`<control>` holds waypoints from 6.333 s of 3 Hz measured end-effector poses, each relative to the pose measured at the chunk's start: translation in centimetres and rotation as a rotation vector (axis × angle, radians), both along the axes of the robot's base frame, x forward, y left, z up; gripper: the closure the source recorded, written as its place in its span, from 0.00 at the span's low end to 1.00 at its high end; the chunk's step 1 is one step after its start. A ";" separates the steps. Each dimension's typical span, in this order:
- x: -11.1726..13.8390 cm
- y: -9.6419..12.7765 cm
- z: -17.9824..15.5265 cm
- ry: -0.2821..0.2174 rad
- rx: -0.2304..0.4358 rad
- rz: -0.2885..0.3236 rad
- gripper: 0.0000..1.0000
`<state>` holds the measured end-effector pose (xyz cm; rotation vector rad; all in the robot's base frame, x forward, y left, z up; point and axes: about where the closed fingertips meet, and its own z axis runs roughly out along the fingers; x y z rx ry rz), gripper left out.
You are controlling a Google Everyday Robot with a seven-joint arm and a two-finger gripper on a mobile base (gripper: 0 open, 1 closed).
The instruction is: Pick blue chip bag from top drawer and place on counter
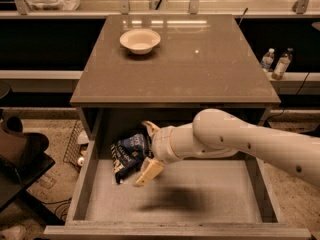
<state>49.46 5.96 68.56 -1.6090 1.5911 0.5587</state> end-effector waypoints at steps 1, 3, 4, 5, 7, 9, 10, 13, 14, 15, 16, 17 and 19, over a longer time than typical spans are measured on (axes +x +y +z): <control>0.7 2.8 -2.2 0.034 -0.032 0.035 0.18; 0.5 3.9 -2.4 0.039 -0.036 0.056 0.72; 0.4 4.1 -2.4 0.039 -0.036 0.059 0.95; 0.3 4.2 -2.4 0.039 -0.036 0.061 1.00; 0.0 3.8 -1.1 0.049 -0.008 0.071 1.00; -0.4 -3.9 12.1 0.071 0.045 -0.009 1.00; -1.5 -8.6 19.4 0.096 0.055 -0.058 1.00; 10.0 -12.8 30.8 -0.017 0.107 -0.340 1.00; 10.0 -12.8 30.8 -0.017 0.107 -0.340 1.00; 12.5 -13.3 31.1 -0.012 0.113 -0.385 1.00; 17.2 -14.7 30.7 -0.023 0.121 -0.473 1.00; 21.7 -16.3 29.1 -0.047 0.144 -0.550 1.00; 22.6 -16.3 28.6 -0.049 0.149 -0.558 0.64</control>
Offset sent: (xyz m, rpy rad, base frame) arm 0.0066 0.0281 -0.0219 -0.0317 0.0338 0.0352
